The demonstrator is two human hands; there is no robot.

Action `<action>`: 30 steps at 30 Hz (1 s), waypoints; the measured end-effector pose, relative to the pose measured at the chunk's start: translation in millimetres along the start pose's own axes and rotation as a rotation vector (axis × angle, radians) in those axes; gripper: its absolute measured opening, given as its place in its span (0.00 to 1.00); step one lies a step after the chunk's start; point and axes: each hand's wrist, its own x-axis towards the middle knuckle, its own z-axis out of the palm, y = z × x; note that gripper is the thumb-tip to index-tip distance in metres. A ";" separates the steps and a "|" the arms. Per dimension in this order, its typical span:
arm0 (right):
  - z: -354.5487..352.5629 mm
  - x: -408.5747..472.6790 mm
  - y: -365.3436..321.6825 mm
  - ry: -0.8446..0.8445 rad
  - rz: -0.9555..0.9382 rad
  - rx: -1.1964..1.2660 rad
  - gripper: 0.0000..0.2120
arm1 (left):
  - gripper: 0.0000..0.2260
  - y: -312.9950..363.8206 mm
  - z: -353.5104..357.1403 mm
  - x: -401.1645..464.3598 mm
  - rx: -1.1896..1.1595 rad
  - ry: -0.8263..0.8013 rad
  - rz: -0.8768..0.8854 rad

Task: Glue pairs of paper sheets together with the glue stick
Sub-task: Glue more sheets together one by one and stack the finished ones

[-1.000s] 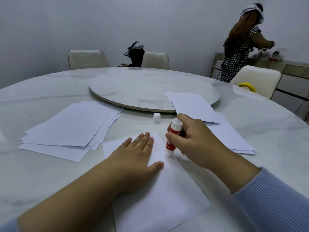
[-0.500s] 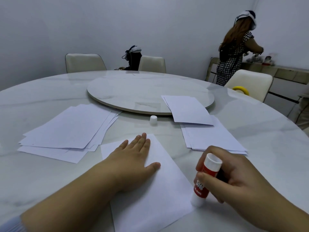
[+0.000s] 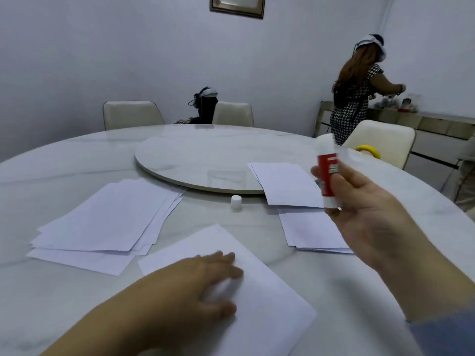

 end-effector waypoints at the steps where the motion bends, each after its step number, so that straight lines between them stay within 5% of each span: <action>1: 5.3 9.8 6.3 0.001 -0.011 -0.056 0.16 | 0.26 0.7 0.3 -4.1 0.015 -0.002 -0.017; 6: 24.8 56.2 44.9 0.047 0.049 -0.310 0.13 | 0.30 7.2 21.8 -3.0 0.234 0.246 -0.121; 12: 40.4 87.8 84.5 0.047 -0.024 -0.953 0.12 | 0.30 4.0 23.5 -1.7 0.266 0.321 -0.160; 22: 33.2 93.5 67.2 0.073 0.022 -0.937 0.23 | 0.29 0.4 28.4 0.7 0.282 0.359 -0.164; 24: 14.0 84.6 32.8 0.003 0.043 -1.061 0.21 | 0.27 0.6 29.5 -0.3 0.284 0.378 -0.156; 28: -30.6 39.0 4.9 -0.394 0.314 -1.774 0.25 | 0.30 13.2 23.6 -1.1 0.309 0.390 -0.158; 30: -45.5 16.4 13.6 -0.399 0.229 -1.789 0.19 | 0.24 18.8 22.9 0.1 0.303 0.398 -0.115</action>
